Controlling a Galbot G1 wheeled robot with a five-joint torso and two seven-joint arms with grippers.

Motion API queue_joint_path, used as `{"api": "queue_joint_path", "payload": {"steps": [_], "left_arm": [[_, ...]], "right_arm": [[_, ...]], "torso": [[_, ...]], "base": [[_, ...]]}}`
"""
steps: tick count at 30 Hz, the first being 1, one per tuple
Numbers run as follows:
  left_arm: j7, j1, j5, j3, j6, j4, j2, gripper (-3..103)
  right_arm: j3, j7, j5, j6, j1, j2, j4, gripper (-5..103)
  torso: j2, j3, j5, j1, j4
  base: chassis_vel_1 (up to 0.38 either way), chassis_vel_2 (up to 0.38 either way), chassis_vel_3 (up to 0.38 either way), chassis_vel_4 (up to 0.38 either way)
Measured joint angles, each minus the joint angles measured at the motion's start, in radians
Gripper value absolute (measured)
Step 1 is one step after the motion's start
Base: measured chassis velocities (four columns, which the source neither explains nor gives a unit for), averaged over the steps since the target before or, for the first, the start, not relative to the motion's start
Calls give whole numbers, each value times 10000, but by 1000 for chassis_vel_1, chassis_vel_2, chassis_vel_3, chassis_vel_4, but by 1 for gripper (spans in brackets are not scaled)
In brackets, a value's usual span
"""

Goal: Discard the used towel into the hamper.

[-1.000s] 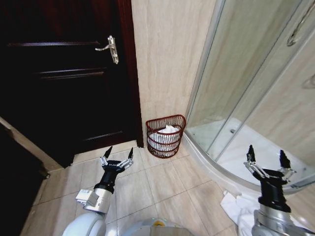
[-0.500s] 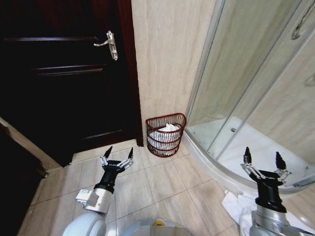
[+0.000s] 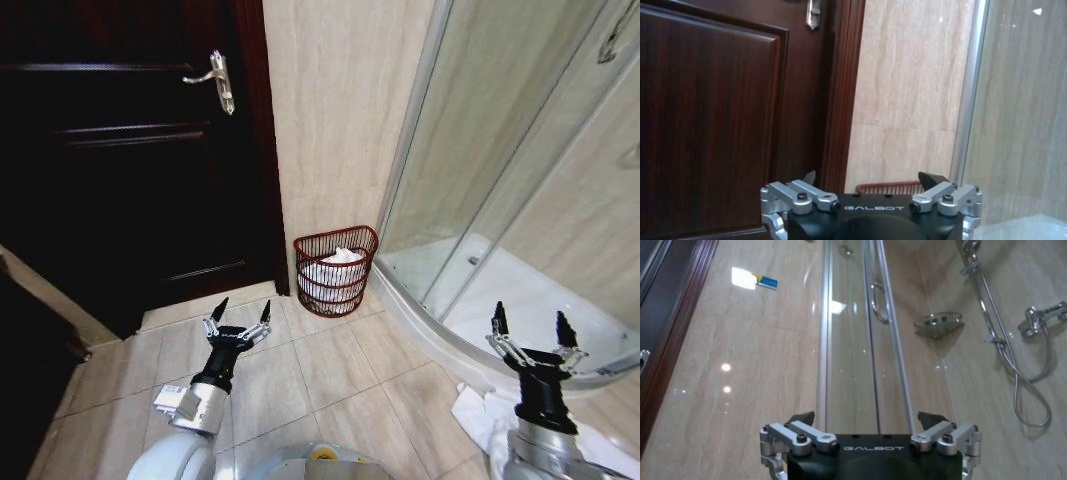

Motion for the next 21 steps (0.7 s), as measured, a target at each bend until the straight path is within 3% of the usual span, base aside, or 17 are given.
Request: {"api": "queue_joint_path", "payload": {"steps": [7, 21], "left_arm": [[0, 0, 0, 0, 0, 0, 0, 100], [0, 0, 0, 0, 0, 0, 0, 100]], "right_arm": [[-40, -57, -76, 75, -56, 27, -4, 100], [-87, -66, -175, 114, -72, 116, -22, 100]], "torso": [[-134, -134, 0, -2, 0], [-118, -131, 0, -5, 0]], "base": [[0, 0, 0, 0], [-42, -51, -39, -39]]}}
